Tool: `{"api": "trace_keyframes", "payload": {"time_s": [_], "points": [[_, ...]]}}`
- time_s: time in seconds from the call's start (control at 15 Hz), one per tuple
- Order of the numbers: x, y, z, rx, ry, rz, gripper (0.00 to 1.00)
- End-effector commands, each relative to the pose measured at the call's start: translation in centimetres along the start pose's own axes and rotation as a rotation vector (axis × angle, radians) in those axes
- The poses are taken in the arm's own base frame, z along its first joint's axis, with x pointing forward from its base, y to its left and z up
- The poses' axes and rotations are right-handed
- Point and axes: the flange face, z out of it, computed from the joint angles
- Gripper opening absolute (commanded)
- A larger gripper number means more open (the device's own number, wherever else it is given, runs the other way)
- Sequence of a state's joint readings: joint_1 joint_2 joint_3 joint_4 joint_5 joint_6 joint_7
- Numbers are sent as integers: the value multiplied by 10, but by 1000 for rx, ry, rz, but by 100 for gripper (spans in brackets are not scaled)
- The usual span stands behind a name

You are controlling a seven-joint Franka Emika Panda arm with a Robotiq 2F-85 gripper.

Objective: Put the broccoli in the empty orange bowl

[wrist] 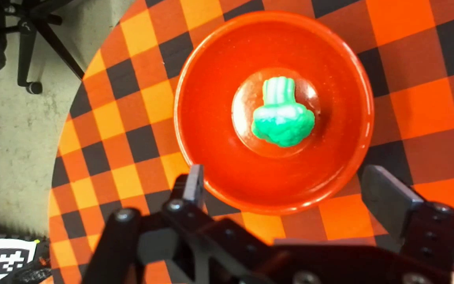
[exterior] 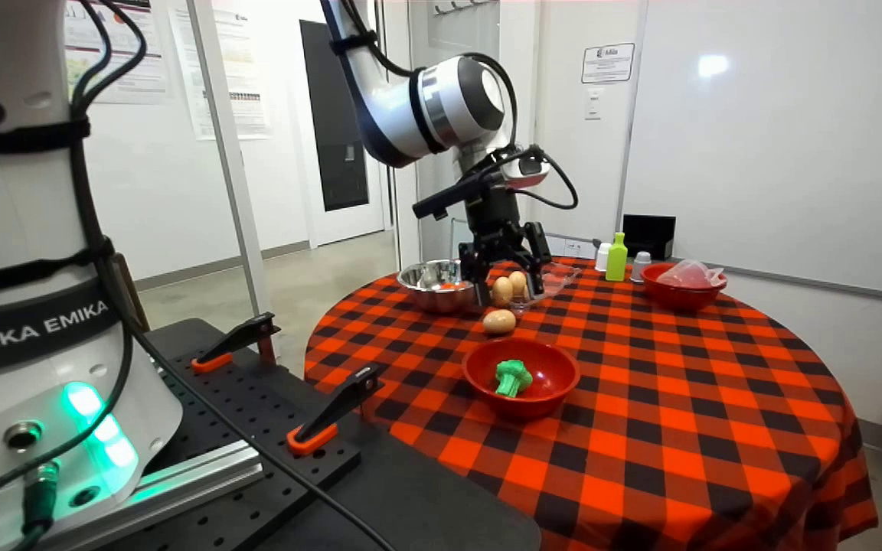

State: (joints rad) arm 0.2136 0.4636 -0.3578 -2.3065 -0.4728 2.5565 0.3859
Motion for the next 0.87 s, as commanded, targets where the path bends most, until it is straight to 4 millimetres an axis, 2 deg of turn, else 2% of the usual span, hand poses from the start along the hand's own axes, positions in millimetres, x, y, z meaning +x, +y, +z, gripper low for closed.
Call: {"api": "trace_keyframes", "payload": {"time_s": [0.0,0.13,0.2,0.4,0.8], "points": [[-21,-12,-39,-17,48,-56,100],[-27,-23,-55,-14,72,-95,100],[-13,-18,-38,-8,54,-76,100],[-20,-25,-52,-1,71,-97,100],[-22,-24,-51,0,67,-97,100]]}}
